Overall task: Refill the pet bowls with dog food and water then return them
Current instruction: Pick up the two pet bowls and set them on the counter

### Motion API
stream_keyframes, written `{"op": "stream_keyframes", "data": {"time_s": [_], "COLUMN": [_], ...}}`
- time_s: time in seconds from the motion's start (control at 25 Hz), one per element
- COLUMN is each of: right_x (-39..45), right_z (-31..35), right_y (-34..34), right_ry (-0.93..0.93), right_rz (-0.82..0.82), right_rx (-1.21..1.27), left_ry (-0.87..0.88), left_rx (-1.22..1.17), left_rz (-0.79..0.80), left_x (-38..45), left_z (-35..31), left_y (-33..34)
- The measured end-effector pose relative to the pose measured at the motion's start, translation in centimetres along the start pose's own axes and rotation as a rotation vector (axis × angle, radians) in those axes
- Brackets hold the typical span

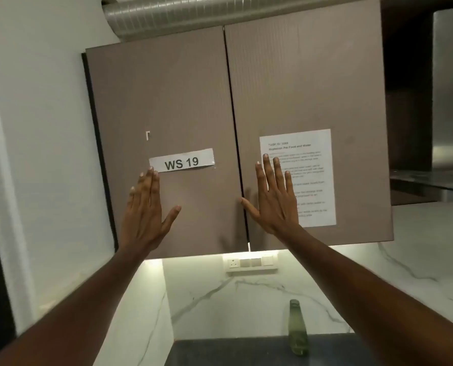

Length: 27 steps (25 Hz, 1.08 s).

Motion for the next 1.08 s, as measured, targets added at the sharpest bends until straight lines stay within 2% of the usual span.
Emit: {"op": "stream_keyframes", "data": {"time_s": [0.2, 0.52, 0.76, 1.08], "right_x": [-1.0, -3.9, -7.4, -15.0], "right_z": [4.7, 18.1, 33.1, 52.1], "right_y": [2.7, 5.7, 4.7, -0.9], "right_ry": [-0.058, -0.231, -0.441, -0.724], "right_rz": [0.072, 0.133, 0.154, 0.157], "right_rx": [0.086, 0.294, 0.485, 0.721], "left_ry": [-0.137, -0.311, -0.494, -0.795], "left_rx": [0.132, 0.313, 0.537, 0.778], "left_rz": [0.017, 0.081, 0.09, 0.119], "left_x": [-4.7, -15.4, -25.4, -38.0], "left_z": [3.7, 11.3, 17.8, 21.5], "left_y": [-2.5, -9.6, -18.8, -31.4]}}
Point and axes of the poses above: each hand's wrist, its own x-axis towards the middle knuckle, its own y-axis out of the palm, z = x × y, the point moved 10 cm from there along x, towards the middle knuckle, and after that the axes turned 12 degrees about z, right-handed, at the moved point
